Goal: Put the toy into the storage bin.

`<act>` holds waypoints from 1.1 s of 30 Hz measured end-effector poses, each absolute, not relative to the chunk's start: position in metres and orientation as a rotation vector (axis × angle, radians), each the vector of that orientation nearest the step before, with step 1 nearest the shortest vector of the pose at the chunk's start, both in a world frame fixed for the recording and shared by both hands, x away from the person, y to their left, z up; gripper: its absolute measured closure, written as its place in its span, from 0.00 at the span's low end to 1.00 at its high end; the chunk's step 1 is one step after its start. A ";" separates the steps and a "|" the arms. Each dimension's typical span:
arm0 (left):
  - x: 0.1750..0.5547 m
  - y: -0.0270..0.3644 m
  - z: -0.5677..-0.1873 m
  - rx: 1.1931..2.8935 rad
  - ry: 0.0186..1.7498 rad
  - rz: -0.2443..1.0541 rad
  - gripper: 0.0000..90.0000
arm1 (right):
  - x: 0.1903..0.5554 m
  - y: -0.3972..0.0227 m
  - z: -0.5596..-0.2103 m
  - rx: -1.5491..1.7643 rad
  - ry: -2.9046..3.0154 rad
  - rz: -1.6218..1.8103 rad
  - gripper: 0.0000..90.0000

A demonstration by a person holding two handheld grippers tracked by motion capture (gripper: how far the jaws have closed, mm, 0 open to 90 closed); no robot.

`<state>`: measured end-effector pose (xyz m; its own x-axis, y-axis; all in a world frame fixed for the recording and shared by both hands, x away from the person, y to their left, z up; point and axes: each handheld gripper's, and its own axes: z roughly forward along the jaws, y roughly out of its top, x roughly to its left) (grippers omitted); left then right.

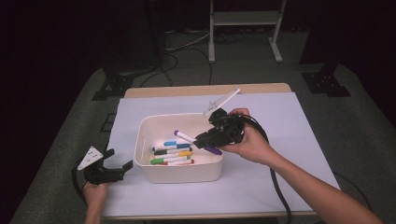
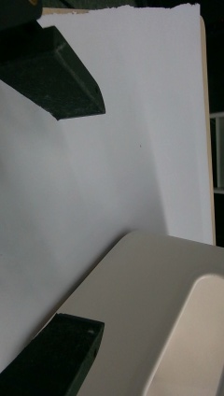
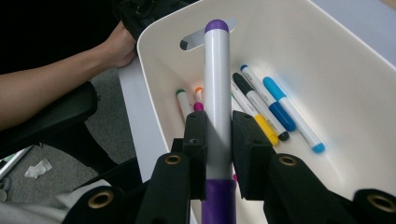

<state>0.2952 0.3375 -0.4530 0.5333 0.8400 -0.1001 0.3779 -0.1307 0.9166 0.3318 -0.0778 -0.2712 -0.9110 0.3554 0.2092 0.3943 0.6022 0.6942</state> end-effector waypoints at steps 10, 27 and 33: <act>0.295 0.337 -0.453 1.730 1.027 0.554 0.00 | 0.342 -0.049 -0.287 -0.565 -2.778 -1.156 0.84; 0.296 0.338 -0.453 1.724 1.029 0.548 0.00 | 0.353 -0.005 -0.311 -0.477 -2.793 -1.081 0.84; 0.296 0.338 -0.453 1.723 1.030 0.545 0.00 | 0.356 0.009 -0.317 -0.437 -2.816 -1.046 0.84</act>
